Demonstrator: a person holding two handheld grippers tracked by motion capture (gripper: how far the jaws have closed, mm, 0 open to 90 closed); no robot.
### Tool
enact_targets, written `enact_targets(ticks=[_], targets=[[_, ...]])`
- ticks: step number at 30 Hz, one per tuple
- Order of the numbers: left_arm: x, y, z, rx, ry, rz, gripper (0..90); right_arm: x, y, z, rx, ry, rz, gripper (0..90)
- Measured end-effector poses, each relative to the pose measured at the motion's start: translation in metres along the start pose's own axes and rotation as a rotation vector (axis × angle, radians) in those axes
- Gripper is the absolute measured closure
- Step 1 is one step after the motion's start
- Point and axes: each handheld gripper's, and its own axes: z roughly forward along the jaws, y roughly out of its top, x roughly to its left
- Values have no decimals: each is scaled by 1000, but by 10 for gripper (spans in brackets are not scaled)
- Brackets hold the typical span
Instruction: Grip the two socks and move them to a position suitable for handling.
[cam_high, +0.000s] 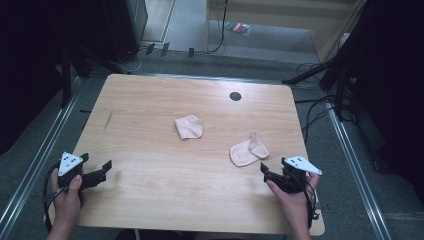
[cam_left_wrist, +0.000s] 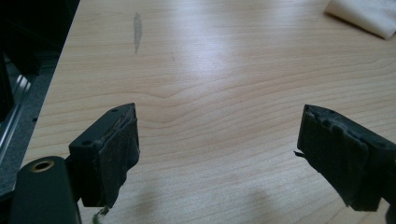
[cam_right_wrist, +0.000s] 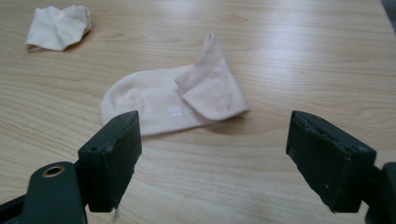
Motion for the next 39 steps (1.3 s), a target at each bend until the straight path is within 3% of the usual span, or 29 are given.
enact_targets(ticks=[6, 14, 21, 28, 32, 36, 37, 38, 39], targets=[[0, 0, 0, 1, -1, 1, 132, 8, 8, 15, 13, 25, -27, 196], [0, 0, 0, 2, -1, -1, 133, 25, 17, 48, 72, 50, -69, 214], [0, 0, 0, 4, -2, -1, 133, 29, 19, 78, 124, 19, -56, 211], [0, 0, 1, 7, -3, -4, 133, 33, 18, 91, 158, -21, -56, 195], [0, 1, 1, 12, -3, 3, 133, 37, 17, 92, 179, -53, -80, 206], [0, 0, 1, 12, 0, 0, 133, 39, 13, 90, 156, -66, -80, 292], [0, 0, 1, 11, 2, 2, 133, 37, 11, 88, 129, -83, -74, 475], [0, 0, 1, 11, 2, 2, 133, 37, 11, 88, 129, -83, -74, 475], [0, 0, 1, 11, 2, 4, 133, 35, 8, 85, 103, -92, -78, 663]])
